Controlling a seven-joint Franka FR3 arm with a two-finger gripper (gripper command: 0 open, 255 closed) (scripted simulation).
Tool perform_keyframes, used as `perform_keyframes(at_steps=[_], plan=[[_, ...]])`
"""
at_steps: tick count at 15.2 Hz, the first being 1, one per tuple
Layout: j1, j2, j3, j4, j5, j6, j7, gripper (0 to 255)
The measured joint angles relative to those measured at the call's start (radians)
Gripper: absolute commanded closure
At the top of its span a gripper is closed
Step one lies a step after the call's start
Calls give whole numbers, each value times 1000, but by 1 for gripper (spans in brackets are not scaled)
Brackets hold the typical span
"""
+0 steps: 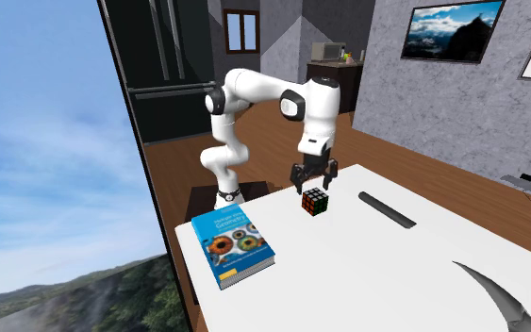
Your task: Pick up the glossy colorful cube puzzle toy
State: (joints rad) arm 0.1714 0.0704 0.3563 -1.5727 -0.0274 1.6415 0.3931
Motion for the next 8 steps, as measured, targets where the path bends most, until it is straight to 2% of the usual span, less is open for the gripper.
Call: perform_keyframes(at_steps=[8], plan=[[4,9,3,-77,-3,84,9,0]])
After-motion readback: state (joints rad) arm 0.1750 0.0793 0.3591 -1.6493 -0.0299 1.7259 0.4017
